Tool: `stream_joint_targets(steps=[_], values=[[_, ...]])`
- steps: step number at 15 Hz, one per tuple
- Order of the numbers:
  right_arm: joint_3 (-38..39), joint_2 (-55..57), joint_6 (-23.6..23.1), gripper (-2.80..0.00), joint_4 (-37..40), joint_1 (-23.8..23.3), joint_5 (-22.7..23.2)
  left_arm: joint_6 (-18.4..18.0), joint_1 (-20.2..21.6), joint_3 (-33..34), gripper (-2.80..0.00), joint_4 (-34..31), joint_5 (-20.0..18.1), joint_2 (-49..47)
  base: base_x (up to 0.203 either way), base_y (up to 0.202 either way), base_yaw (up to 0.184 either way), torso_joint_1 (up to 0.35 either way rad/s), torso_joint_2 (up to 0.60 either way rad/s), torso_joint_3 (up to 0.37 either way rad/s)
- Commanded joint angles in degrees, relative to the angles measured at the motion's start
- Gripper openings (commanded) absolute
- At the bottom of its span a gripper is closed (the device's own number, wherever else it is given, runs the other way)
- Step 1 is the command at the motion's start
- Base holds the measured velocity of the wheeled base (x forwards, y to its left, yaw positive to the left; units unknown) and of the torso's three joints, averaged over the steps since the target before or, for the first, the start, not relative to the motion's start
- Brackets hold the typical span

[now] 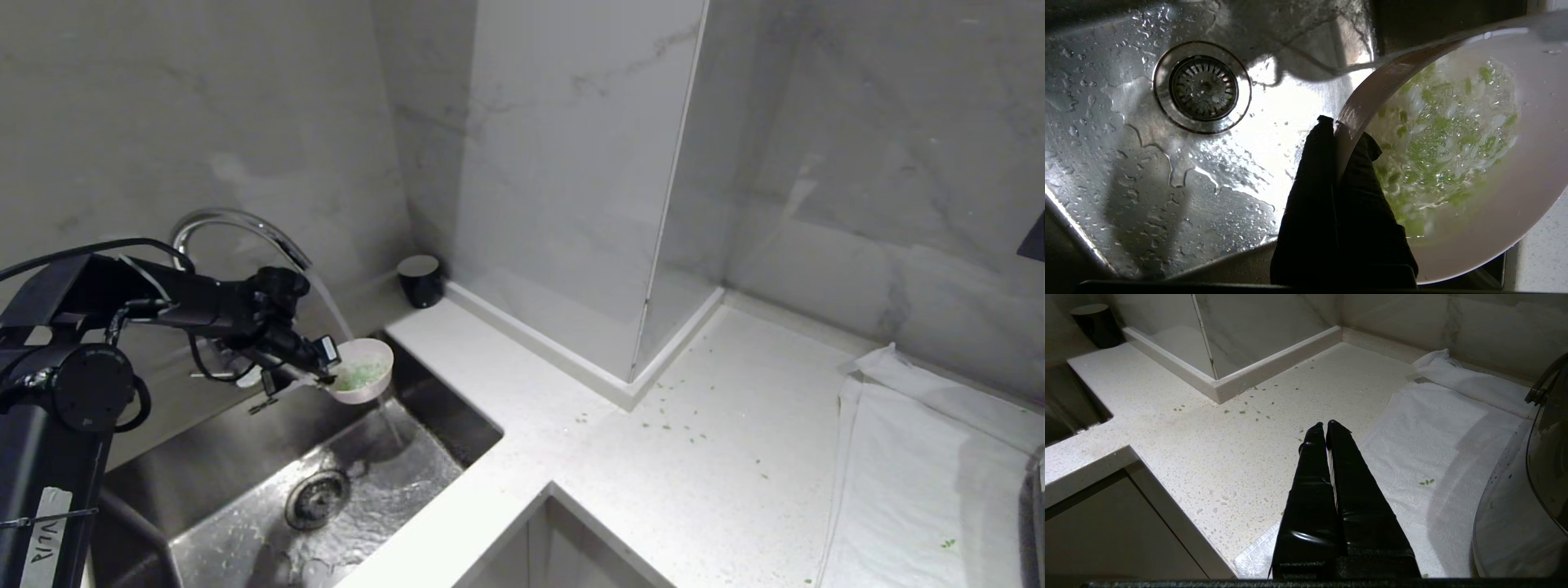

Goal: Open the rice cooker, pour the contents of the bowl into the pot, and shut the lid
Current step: Fill a bowl with water from the tap

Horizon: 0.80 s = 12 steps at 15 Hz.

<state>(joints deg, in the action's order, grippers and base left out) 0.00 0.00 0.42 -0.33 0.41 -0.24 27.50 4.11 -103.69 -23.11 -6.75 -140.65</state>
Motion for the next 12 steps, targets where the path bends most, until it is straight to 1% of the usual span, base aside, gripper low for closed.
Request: stream_joint_targets(steps=[1,9,12], values=[[0.09,0.0,0.02,-2.8,0.03,0.02,-0.02,0.17,0.2,-0.14,-2.8,-0.02,-0.01,-0.19,0.0,0.0,0.0,0.0,0.0,0.0],[0.09,0.0,0.02,-2.8,-0.02,0.02,-0.02,0.27,0.64,-0.98,-2.8,0.0,0.07,-0.77,0.0,0.0,0.0,0.0,0.0,0.0],[0.09,0.0,0.02,-2.8,0.06,0.02,-0.02,0.36,0.12,0.5,-2.8,-0.87,-0.04,-0.05,0.0,0.0,0.0,0.0,0.0,0.0]])
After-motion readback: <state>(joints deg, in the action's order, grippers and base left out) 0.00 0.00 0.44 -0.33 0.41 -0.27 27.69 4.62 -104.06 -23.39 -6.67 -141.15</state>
